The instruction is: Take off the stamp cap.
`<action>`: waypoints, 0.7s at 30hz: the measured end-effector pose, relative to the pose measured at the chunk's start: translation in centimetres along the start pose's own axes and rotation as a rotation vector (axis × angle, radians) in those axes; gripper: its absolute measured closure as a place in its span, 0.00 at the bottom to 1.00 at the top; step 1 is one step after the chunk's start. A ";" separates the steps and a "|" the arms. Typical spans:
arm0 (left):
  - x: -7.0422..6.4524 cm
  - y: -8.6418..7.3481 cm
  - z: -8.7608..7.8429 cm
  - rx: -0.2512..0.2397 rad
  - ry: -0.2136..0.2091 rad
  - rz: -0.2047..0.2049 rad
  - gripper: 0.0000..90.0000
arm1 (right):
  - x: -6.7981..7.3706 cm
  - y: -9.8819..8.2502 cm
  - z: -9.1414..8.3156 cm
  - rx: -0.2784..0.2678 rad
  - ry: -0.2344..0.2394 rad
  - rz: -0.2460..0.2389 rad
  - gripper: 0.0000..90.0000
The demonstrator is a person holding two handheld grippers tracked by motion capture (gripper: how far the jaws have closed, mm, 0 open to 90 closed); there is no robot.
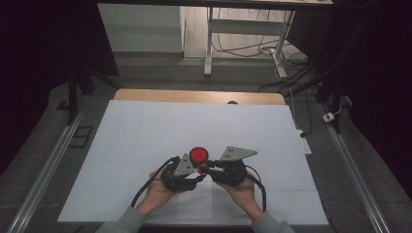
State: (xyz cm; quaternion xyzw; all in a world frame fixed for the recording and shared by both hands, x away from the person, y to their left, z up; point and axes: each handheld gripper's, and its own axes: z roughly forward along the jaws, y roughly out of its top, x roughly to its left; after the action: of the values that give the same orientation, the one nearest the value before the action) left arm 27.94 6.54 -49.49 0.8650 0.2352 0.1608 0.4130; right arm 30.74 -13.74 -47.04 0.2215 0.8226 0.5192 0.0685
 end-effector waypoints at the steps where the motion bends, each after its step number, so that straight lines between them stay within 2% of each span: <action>1: 0.0 0.0 0.0 0.001 -0.001 0.002 0.61 | 0.0 0.0 0.0 0.000 0.001 0.000 0.80; 12: -0.2 0.0 0.1 -0.008 0.017 0.012 0.70 | 0.0 0.0 0.0 0.000 0.004 0.002 0.80; 21: -0.2 0.0 0.1 0.002 0.021 0.029 0.71 | -0.1 0.0 0.0 0.005 0.007 0.004 0.80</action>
State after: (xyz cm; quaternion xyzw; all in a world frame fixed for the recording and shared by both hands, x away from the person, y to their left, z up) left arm 27.78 6.39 -49.60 0.8669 0.2273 0.1757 0.4074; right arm 30.79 -13.74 -47.10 0.2216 0.8236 0.5182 0.0639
